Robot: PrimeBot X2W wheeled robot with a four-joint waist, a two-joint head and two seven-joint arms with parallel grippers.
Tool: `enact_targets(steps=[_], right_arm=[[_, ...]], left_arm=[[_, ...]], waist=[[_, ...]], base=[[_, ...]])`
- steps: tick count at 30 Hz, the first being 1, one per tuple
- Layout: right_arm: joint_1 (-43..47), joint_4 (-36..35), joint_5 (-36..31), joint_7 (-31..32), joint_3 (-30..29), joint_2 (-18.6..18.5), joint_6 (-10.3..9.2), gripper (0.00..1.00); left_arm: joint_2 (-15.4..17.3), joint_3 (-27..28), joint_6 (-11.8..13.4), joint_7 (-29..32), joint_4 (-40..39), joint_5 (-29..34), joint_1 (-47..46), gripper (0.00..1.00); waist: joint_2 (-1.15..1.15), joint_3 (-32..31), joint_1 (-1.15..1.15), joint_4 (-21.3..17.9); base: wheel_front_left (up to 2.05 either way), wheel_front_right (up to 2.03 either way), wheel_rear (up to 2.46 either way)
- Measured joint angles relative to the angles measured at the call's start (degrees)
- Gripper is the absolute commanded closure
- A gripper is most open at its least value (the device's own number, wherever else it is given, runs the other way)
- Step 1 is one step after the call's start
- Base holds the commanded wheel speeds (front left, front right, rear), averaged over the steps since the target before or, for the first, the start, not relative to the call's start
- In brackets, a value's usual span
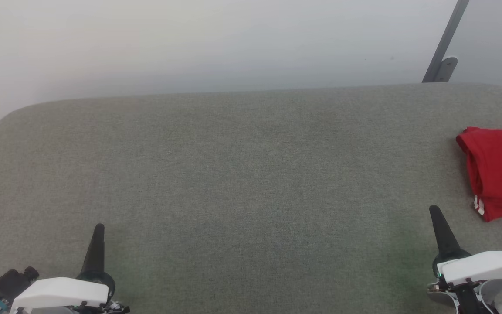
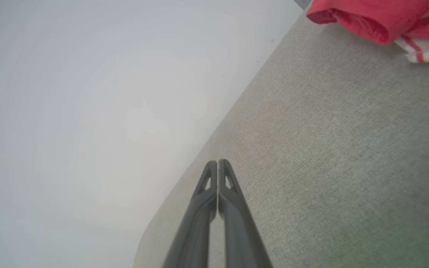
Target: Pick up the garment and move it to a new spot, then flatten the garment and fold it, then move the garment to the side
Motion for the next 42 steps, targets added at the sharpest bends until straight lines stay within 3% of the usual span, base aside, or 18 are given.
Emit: enact_targets(steps=[42], right_arm=[[-1.34, -0.92, 18.94, 5.81, -2.65, 3.21, -0.04, 1.00]], left_arm=[[-1.79, -1.51, 0.00, 5.77, -0.02, -19.56, -3.19, 1.00]], waist=[[0.00, -0.85, 0.00, 0.20]], base=[[0.00, 0.00, 0.00]])
